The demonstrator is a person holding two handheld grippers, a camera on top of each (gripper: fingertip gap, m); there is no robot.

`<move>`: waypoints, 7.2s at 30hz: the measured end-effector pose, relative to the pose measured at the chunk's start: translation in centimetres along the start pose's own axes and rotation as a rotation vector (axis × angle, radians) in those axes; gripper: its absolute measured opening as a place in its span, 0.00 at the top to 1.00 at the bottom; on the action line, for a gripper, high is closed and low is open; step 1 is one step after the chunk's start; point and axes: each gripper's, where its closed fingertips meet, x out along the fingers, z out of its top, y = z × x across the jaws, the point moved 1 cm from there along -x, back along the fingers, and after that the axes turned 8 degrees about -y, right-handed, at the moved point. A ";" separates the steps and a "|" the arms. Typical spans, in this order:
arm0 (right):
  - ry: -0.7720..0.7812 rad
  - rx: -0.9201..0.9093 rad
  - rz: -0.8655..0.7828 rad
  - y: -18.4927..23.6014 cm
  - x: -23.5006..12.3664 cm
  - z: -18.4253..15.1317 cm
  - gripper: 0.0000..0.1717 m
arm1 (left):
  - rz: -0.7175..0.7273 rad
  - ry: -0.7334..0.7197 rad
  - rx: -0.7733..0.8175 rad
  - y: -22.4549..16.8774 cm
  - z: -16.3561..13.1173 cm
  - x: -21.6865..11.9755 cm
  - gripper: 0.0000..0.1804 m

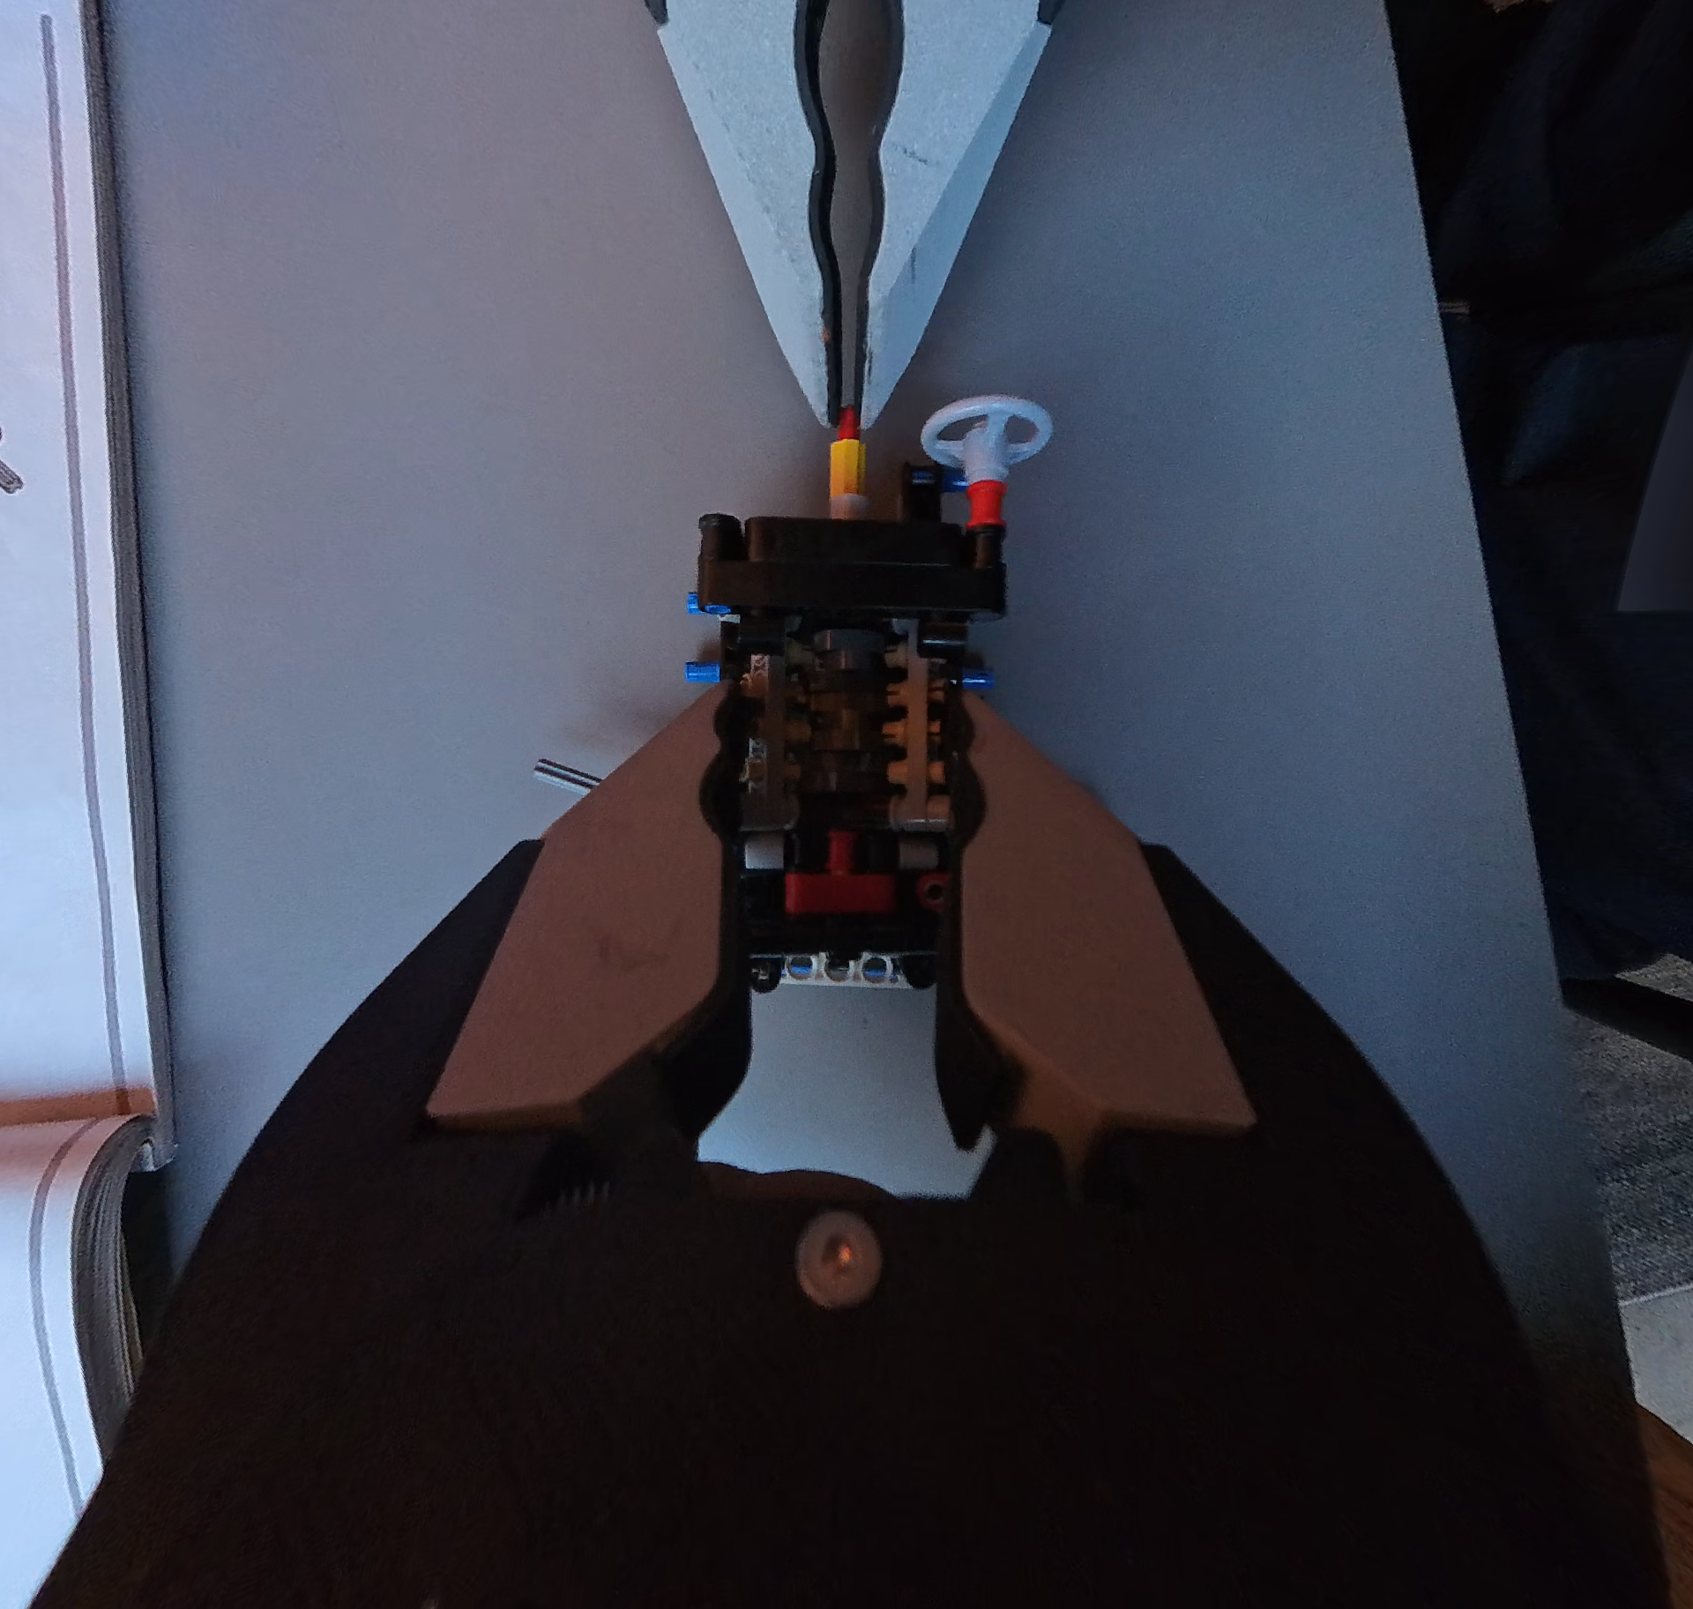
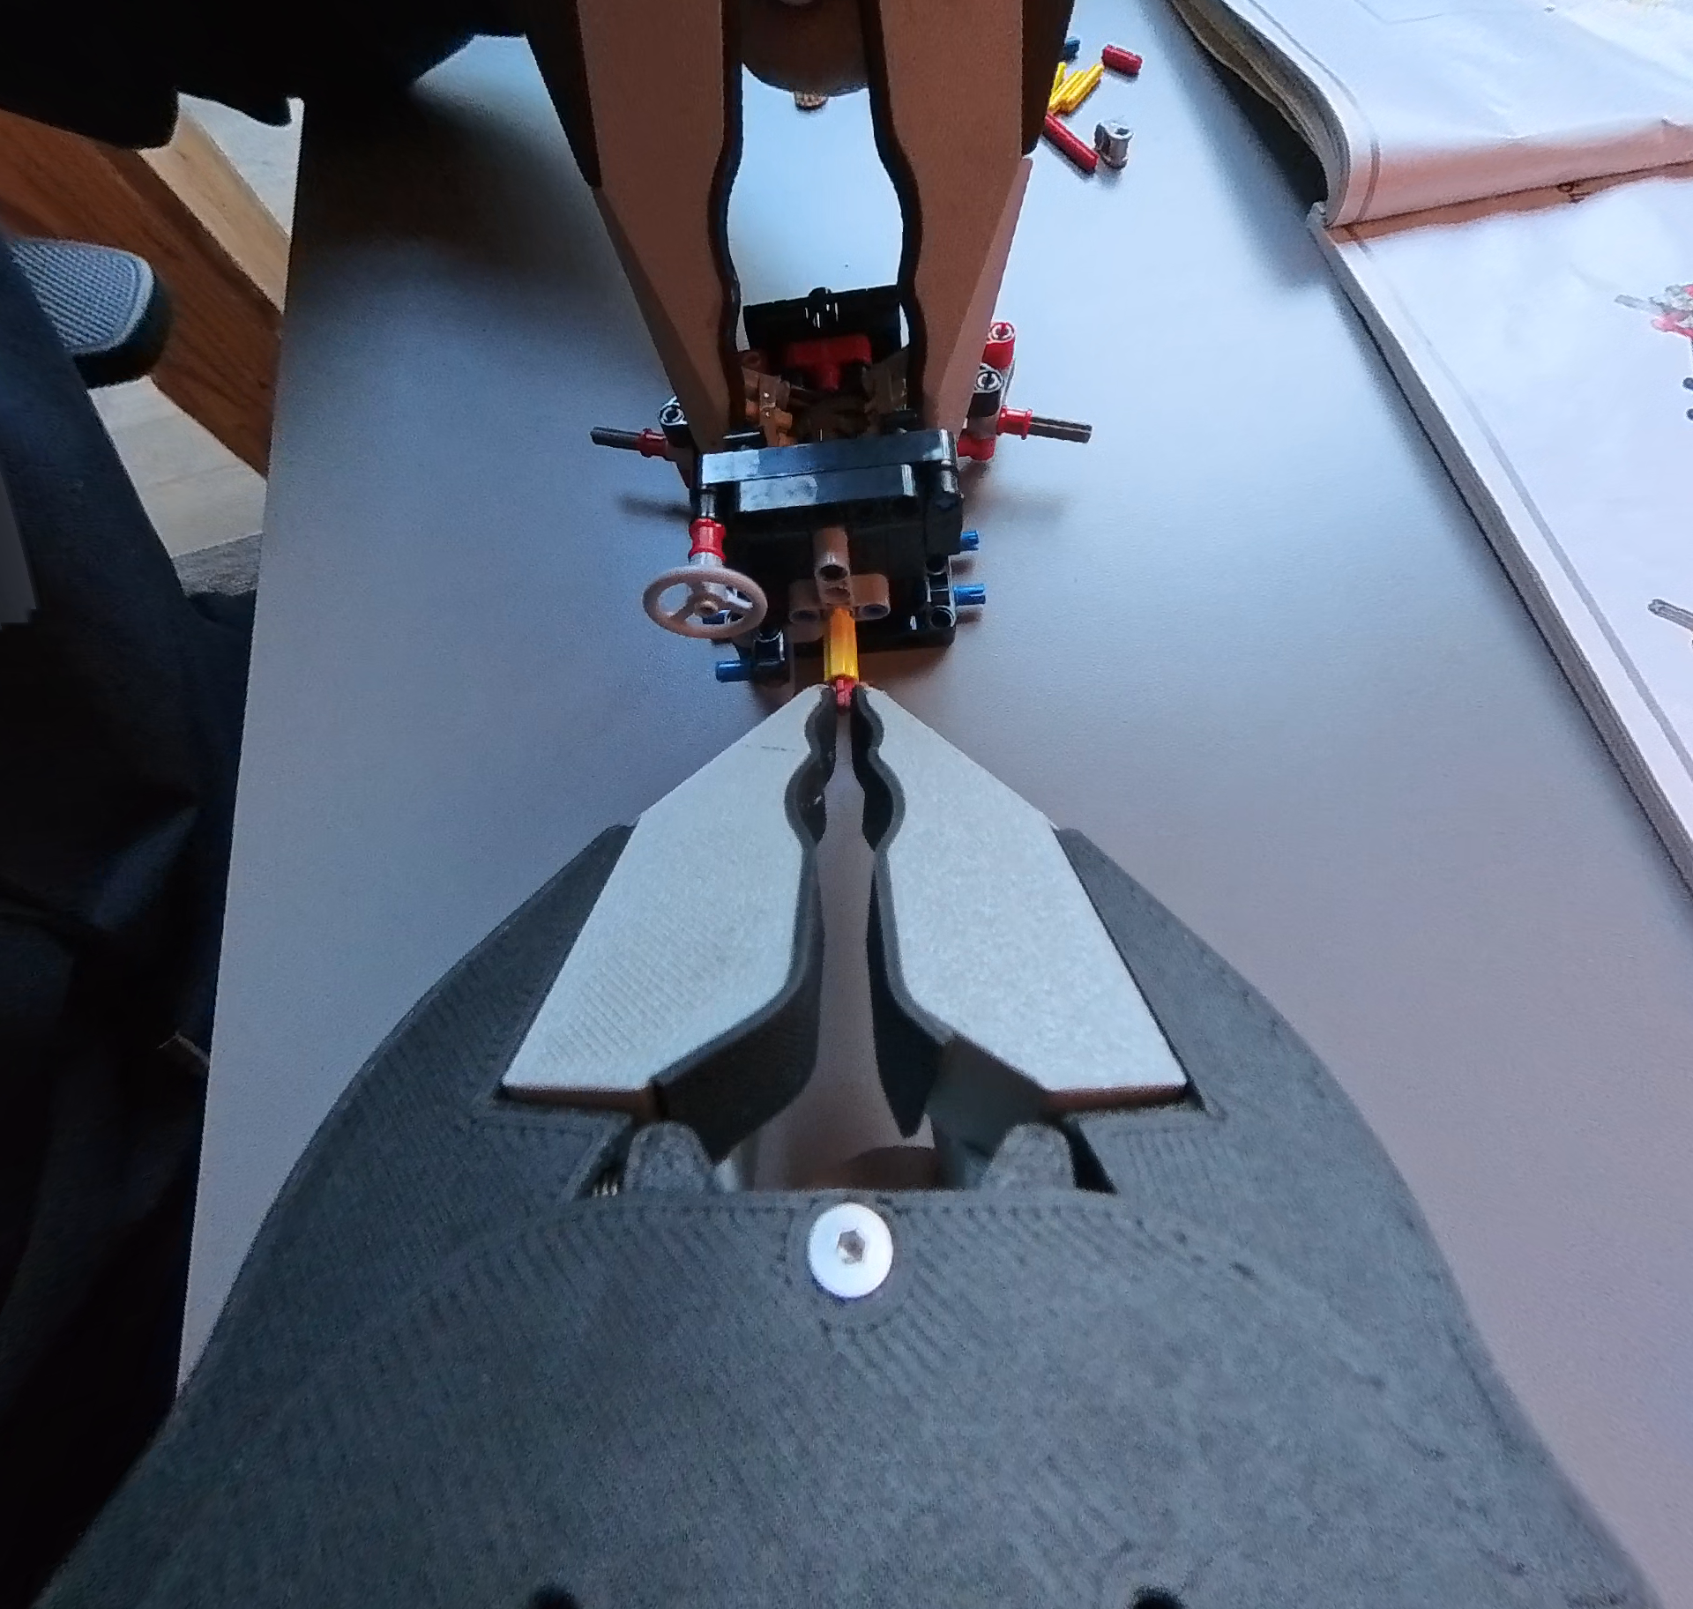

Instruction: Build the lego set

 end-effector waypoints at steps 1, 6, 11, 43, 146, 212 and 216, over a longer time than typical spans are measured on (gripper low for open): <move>0.007 0.003 0.002 0.0 0.0 -0.1 1.00 | 0.000 -0.003 0.001 0.0 0.0 0.0 0.77; 0.066 0.002 0.015 0.1 0.5 -0.7 1.00 | 0.004 -0.015 -0.001 0.0 0.1 0.1 0.77; 0.057 0.006 0.020 0.2 0.4 -0.6 1.00 | 0.007 -0.011 -0.002 0.0 0.1 0.1 0.77; 0.078 0.203 -0.476 0.3 -0.4 -2.1 0.86 | 0.037 0.012 -0.026 0.0 -0.1 -0.1 0.77; -0.226 -0.320 -0.197 1.5 -2.1 5.2 0.99 | 0.053 -0.356 0.230 -1.0 7.0 -0.8 0.97; 0.034 -0.187 -0.035 0.5 1.0 0.1 0.99 | 0.015 0.059 0.077 -0.4 -0.7 0.8 0.69; 0.048 -0.196 -0.035 0.5 1.0 0.0 0.99 | 0.009 0.044 0.069 -0.4 -0.6 0.9 0.69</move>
